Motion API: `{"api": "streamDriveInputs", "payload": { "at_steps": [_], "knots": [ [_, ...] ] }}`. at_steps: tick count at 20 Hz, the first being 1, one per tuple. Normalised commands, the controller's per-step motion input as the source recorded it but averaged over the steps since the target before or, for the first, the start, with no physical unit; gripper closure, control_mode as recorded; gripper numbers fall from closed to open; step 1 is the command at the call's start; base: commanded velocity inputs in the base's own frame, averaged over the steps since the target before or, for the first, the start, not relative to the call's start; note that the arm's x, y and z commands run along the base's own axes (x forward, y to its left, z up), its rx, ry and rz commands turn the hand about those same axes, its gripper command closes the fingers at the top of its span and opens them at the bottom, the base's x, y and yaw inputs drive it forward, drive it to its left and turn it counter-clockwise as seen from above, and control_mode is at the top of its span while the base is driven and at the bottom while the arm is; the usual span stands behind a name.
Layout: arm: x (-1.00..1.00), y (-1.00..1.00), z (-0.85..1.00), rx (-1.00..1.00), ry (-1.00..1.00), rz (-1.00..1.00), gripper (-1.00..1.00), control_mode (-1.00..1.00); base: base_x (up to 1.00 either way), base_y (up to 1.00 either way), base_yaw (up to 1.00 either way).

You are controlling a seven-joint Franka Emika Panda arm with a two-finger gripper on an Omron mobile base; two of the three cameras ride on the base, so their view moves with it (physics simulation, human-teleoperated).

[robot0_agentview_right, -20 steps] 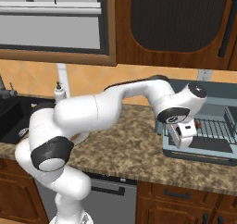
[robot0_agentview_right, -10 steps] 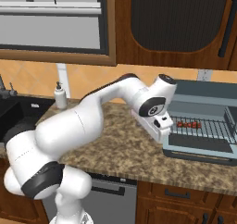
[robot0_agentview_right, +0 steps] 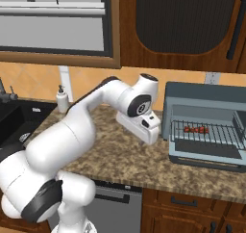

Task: Pick up the kebab skewer and baguette bread, and place them inside the toaster oven. Close the toaster oven door and start by setting the timer.

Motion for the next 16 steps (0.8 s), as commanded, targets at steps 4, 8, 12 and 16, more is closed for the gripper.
{"api": "streamDriveInputs", "payload": {
  "at_steps": [4,8,12,16],
  "knots": [
    [0.0,0.4,0.0,-0.01,0.07,0.16,-1.0,-1.0,0.0,0.0,0.0],
    [-0.04,0.36,0.0,-0.02,0.09,0.15,-1.0,-1.0,0.0,0.0,0.0],
    [-0.01,0.45,0.0,-0.04,0.1,0.14,-1.0,-1.0,0.0,0.0,0.0],
    [0.0,0.39,0.0,-0.03,0.1,0.15,-1.0,-1.0,0.0,0.0,0.0]
  ]
}}
